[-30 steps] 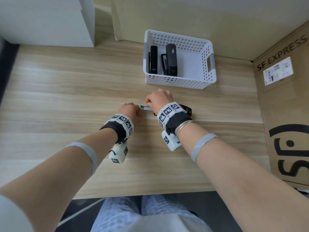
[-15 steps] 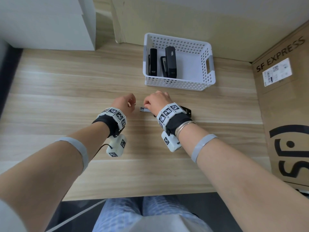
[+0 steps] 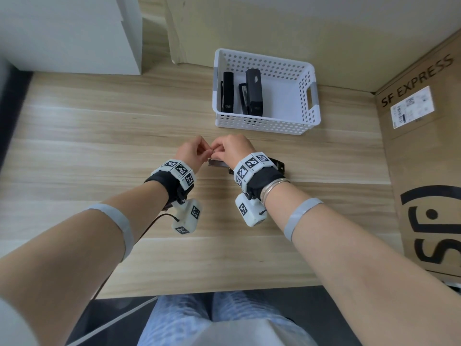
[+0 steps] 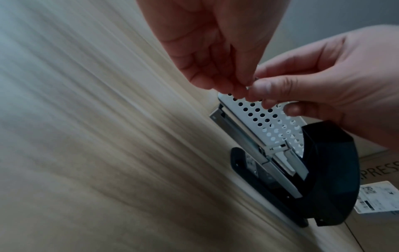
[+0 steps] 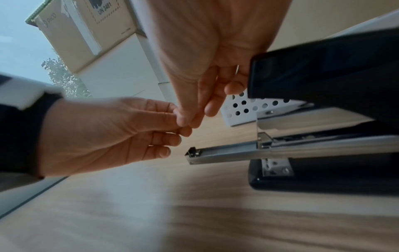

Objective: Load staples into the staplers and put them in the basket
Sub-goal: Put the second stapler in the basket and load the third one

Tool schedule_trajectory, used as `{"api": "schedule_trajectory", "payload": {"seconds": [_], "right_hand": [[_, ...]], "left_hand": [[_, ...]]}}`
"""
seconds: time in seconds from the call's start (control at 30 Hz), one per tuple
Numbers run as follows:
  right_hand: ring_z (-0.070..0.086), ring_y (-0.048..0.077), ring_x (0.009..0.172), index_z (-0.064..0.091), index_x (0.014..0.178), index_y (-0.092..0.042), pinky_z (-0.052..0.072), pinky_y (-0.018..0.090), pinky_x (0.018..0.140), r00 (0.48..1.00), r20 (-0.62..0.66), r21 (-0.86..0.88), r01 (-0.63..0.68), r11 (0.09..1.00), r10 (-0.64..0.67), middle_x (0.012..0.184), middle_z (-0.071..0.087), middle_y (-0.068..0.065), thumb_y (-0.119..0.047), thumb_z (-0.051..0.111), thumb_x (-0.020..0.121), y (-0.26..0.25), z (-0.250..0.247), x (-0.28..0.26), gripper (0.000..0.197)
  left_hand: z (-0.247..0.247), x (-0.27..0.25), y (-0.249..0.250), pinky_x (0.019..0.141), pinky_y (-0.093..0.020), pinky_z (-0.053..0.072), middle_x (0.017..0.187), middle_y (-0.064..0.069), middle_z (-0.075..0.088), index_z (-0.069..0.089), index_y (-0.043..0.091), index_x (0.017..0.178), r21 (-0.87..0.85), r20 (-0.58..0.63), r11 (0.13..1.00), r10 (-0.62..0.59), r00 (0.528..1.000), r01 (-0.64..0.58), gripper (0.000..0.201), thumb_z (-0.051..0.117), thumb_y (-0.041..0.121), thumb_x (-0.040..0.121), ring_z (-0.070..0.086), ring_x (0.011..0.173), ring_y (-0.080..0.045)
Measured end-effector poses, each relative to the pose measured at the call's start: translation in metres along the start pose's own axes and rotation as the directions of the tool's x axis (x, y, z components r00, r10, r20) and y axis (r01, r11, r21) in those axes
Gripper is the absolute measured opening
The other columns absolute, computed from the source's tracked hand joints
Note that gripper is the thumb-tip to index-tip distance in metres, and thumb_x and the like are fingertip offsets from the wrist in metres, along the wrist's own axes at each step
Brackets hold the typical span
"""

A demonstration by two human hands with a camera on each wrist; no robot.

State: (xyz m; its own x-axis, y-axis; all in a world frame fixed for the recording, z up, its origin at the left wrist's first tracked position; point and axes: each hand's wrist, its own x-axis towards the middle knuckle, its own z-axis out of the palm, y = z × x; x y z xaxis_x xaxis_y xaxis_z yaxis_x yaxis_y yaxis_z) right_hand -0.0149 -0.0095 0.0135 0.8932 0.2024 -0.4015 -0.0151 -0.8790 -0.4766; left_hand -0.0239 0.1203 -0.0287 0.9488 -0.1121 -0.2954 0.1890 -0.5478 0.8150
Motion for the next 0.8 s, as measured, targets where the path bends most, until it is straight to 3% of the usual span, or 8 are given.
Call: {"api": "schedule_trajectory", "payload": {"seconds": [0.17, 0.27, 0.37, 0.53, 0.8], "right_hand": [[0.067, 0.014, 0.090, 0.072, 0.096, -0.024, 0.055, 0.030, 0.082, 0.999, -0.029, -0.065, -0.043, 0.997, 0.042, 0.093, 0.073, -0.007, -0.024, 0.068, 0.085, -0.003, 0.000, -0.002, 0.012], [0.061, 0.019, 0.103, 0.070, 0.104, -0.025, 0.049, 0.030, 0.085, 1.000, 0.008, -0.260, -0.025, 0.965, 0.028, 0.102, 0.070, -0.003, -0.030, 0.064, 0.088, -0.005, 0.003, -0.004, 0.017], [0.054, 0.022, 0.112, 0.068, 0.110, -0.022, 0.040, 0.032, 0.095, 1.000, 0.012, -0.377, 0.016, 0.926, -0.013, 0.108, 0.066, 0.003, -0.035, 0.060, 0.091, -0.008, 0.008, -0.006, 0.025], [0.053, 0.024, 0.115, 0.068, 0.108, -0.020, 0.038, 0.033, 0.099, 1.000, 0.008, -0.416, 0.013, 0.909, -0.011, 0.109, 0.067, 0.005, -0.032, 0.060, 0.092, -0.014, 0.014, -0.005, 0.022], [0.054, 0.026, 0.115, 0.067, 0.112, -0.017, 0.040, 0.031, 0.096, 1.000, 0.016, -0.420, -0.008, 0.907, 0.016, 0.115, 0.064, 0.008, -0.024, 0.058, 0.093, -0.025, 0.014, -0.003, 0.022]], "left_hand": [[0.002, 0.000, -0.002, 0.060, -0.025, 0.043, 0.068, -0.002, 0.058, 0.048, 0.014, 0.080, 0.029, 0.026, 0.999, -0.020, 0.999, 0.019, 0.012, 0.055, 0.008, 0.088, 0.055, 0.067, -0.022], [0.002, -0.001, -0.007, 0.066, -0.029, 0.043, 0.088, -0.013, 0.064, 0.052, 0.011, 0.088, 0.101, 0.030, 0.994, -0.043, 0.999, 0.039, 0.005, 0.048, 0.007, 0.090, 0.058, 0.074, -0.025], [0.001, -0.002, -0.011, 0.074, -0.033, 0.045, 0.104, -0.017, 0.067, 0.057, 0.003, 0.100, 0.204, 0.029, 0.976, -0.082, 0.996, 0.074, 0.017, 0.044, 0.006, 0.089, 0.061, 0.090, -0.034], [0.002, -0.005, -0.014, 0.083, -0.034, 0.047, 0.109, -0.019, 0.066, 0.058, 0.003, 0.106, 0.321, 0.114, 0.944, -0.116, 0.987, 0.074, 0.024, 0.043, 0.010, 0.090, 0.060, 0.099, -0.034], [-0.001, -0.006, -0.015, 0.084, -0.035, 0.047, 0.108, -0.020, 0.066, 0.060, 0.003, 0.106, 0.318, 0.137, 0.945, -0.125, 0.983, 0.076, 0.024, 0.044, 0.009, 0.090, 0.060, 0.099, -0.035]]}}
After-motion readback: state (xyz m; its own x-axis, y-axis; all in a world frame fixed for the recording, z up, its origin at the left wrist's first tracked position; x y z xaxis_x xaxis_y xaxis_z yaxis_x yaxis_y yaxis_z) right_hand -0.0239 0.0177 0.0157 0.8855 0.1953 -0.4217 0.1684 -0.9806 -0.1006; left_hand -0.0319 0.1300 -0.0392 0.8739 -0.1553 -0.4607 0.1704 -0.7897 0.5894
